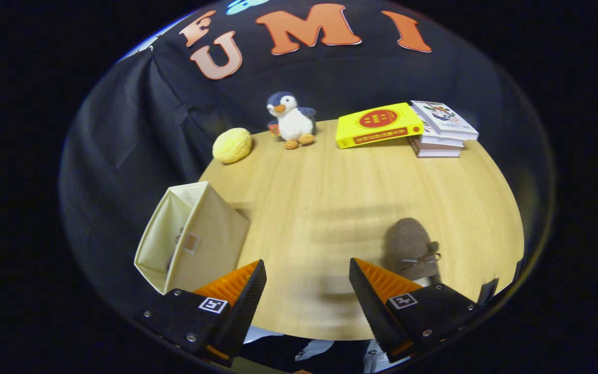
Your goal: Open the storage box then place both shoes into the box .Put the left shoe in first, then the right shoe, with the right side of both shoes facing outward in a uniform manner.
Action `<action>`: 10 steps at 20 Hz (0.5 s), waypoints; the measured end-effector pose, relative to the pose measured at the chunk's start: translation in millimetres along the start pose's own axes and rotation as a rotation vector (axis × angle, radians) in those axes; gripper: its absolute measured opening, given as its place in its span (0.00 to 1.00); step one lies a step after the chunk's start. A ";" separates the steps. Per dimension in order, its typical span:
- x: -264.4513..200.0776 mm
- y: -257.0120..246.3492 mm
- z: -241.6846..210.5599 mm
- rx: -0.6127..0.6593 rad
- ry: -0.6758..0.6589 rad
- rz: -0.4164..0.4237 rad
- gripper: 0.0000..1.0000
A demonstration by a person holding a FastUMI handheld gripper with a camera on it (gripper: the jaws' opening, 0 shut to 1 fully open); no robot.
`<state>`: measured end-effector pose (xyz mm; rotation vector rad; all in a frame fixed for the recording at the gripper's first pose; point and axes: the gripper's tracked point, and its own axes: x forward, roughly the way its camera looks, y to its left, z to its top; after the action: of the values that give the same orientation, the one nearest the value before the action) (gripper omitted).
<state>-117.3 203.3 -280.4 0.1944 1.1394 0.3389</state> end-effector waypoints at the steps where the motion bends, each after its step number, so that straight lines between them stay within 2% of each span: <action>1: -1.6 -21.2 -3.7 0.002 0.002 -0.027 0.96; 6: -0.8 -94.5 -17.8 -0.033 0.011 -0.094 0.96; 10: 9.9 -121.3 -40.9 -0.034 0.063 -0.073 0.86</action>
<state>-130.9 93.0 -344.5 0.1127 1.1989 0.3011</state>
